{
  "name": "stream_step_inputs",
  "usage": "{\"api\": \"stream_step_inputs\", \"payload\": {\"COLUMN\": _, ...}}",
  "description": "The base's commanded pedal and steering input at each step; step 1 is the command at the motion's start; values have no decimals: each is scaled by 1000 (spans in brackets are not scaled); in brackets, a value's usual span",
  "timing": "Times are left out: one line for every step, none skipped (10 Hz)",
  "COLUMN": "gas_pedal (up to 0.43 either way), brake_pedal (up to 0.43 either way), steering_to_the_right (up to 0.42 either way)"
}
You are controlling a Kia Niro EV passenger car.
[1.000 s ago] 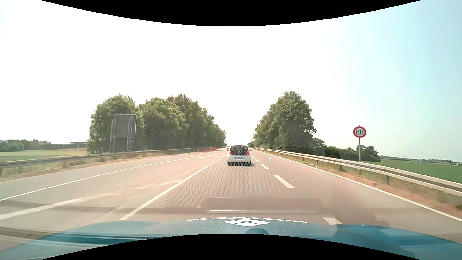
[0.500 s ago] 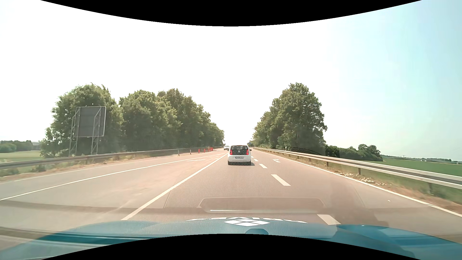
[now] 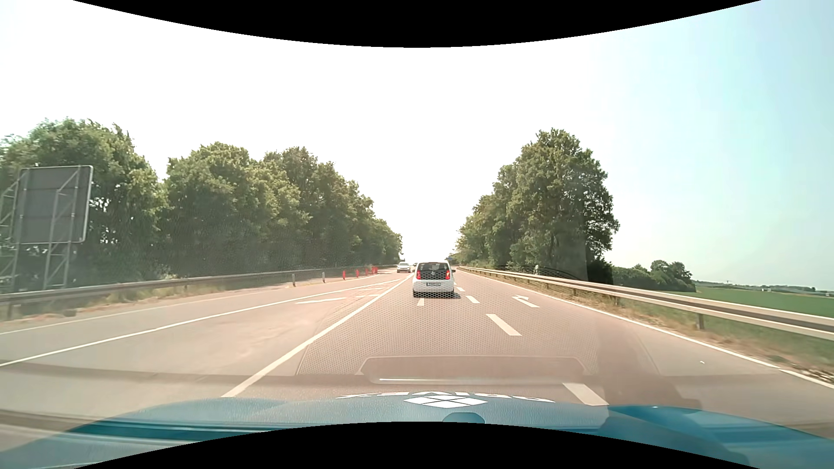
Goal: Follow the waypoints while adhering to traffic rules and regulations
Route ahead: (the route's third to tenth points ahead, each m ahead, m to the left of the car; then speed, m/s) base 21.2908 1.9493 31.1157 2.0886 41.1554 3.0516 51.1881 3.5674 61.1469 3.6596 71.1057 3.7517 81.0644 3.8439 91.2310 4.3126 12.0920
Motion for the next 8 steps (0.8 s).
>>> {"api": "stream_step_inputs", "payload": {"gas_pedal": 220, "brake_pedal": 0, "steering_to_the_right": 4}}
{"api": "stream_step_inputs", "payload": {"gas_pedal": 220, "brake_pedal": 0, "steering_to_the_right": 6}}
{"api": "stream_step_inputs", "payload": {"gas_pedal": 220, "brake_pedal": 0, "steering_to_the_right": 7}}
{"api": "stream_step_inputs", "payload": {"gas_pedal": 220, "brake_pedal": 0, "steering_to_the_right": 7}}
{"api": "stream_step_inputs", "payload": {"gas_pedal": 220, "brake_pedal": 0, "steering_to_the_right": 7}}
{"api": "stream_step_inputs", "payload": {"gas_pedal": 220, "brake_pedal": 0, "steering_to_the_right": 7}}
{"api": "stream_step_inputs", "payload": {"gas_pedal": 220, "brake_pedal": 0, "steering_to_the_right": 7}}
{"api": "stream_step_inputs", "payload": {"gas_pedal": 220, "brake_pedal": 0, "steering_to_the_right": 7}}
